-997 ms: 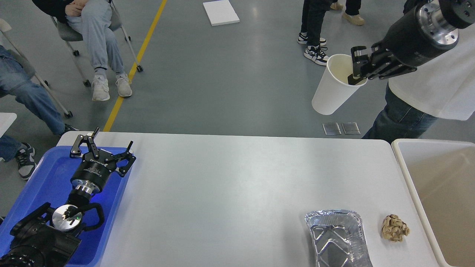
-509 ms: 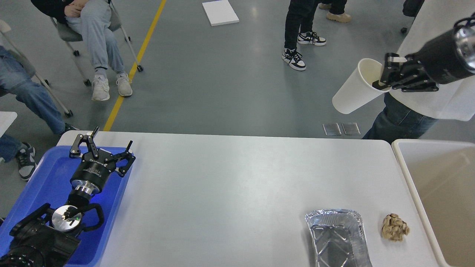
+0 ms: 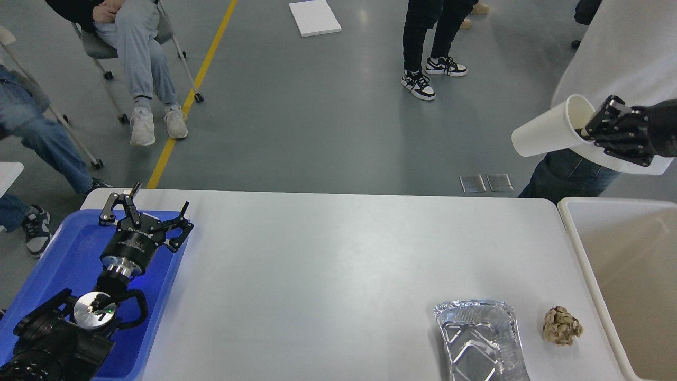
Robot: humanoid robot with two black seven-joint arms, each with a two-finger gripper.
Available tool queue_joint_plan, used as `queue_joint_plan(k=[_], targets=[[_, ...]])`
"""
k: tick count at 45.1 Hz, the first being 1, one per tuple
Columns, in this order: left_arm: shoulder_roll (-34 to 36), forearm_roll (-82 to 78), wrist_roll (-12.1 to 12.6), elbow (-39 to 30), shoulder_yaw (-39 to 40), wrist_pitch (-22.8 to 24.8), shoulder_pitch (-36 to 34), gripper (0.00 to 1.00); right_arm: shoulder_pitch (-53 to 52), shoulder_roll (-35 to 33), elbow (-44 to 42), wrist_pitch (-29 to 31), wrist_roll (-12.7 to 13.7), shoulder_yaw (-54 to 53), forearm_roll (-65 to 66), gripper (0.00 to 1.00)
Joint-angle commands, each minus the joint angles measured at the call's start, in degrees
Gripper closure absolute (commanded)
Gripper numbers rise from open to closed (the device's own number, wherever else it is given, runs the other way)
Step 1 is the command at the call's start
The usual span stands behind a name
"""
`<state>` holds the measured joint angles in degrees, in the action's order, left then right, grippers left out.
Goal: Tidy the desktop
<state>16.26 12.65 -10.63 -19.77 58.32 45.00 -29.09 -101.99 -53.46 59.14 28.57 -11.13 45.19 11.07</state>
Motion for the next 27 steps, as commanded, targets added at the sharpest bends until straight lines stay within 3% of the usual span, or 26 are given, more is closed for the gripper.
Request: queue_joint_plan(k=[1,12,27], targets=[[0.0,0.0,0.0,0.0,0.0,0.0,0.0,0.00,10.0,-4.6,-3.0,-4.5,-0.1,-7.0,-7.9,1.00],[0.0,0.0,0.0,0.0,0.0,0.0,0.0,0.00,23.3,-3.6,-9.4,-10.4,-0.2,-17.5,-17.0,1.00],[0.0,0.0,-0.1,0.0,0.0,0.0,0.0,0.00,41.2,0.0,-19.1,-12.1,-0.2,-31.4,-17.7,1.00]])
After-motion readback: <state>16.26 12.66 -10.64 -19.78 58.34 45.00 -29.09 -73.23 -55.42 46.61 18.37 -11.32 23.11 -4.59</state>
